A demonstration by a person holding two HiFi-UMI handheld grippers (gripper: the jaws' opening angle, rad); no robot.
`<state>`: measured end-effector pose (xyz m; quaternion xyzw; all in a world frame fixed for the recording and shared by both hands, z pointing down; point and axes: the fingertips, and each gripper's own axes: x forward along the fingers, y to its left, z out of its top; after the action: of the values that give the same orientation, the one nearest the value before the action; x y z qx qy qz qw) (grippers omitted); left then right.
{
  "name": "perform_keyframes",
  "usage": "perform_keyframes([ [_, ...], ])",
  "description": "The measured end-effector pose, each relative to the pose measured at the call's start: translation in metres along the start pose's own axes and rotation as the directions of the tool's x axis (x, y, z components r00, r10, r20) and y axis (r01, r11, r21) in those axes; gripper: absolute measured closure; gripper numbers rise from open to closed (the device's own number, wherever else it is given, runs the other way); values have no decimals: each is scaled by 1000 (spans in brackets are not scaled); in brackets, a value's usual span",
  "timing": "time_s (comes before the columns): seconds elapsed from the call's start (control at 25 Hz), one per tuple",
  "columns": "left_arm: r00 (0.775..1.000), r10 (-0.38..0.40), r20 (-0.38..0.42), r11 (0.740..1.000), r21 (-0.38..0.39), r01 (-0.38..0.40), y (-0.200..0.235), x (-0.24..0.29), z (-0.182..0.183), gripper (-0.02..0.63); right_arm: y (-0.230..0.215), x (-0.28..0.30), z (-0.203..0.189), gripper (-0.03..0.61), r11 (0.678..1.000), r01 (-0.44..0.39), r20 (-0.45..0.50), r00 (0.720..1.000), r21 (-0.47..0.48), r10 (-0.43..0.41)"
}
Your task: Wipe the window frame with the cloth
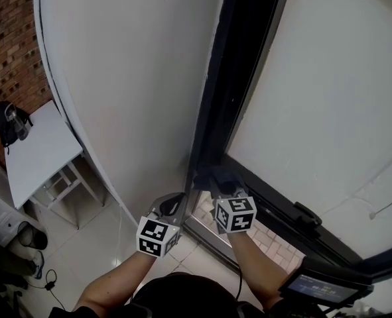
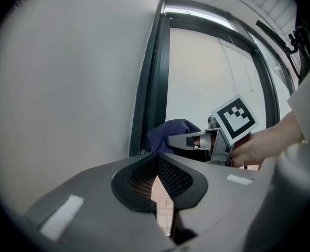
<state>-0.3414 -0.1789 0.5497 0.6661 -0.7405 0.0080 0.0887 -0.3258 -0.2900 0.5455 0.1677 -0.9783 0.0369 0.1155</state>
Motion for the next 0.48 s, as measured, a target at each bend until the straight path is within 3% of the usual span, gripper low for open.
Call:
perform_keyframes([
  [0.16, 999, -40, 24, 999, 9, 39, -6, 10, 13, 620, -6, -20, 12, 511, 1000, 18, 36, 999, 1, -18],
  [0.48, 986, -148, 70, 988, 42, 146, -49, 29, 50, 620, -40, -101, 38, 511, 989, 148, 121, 981, 29, -150],
])
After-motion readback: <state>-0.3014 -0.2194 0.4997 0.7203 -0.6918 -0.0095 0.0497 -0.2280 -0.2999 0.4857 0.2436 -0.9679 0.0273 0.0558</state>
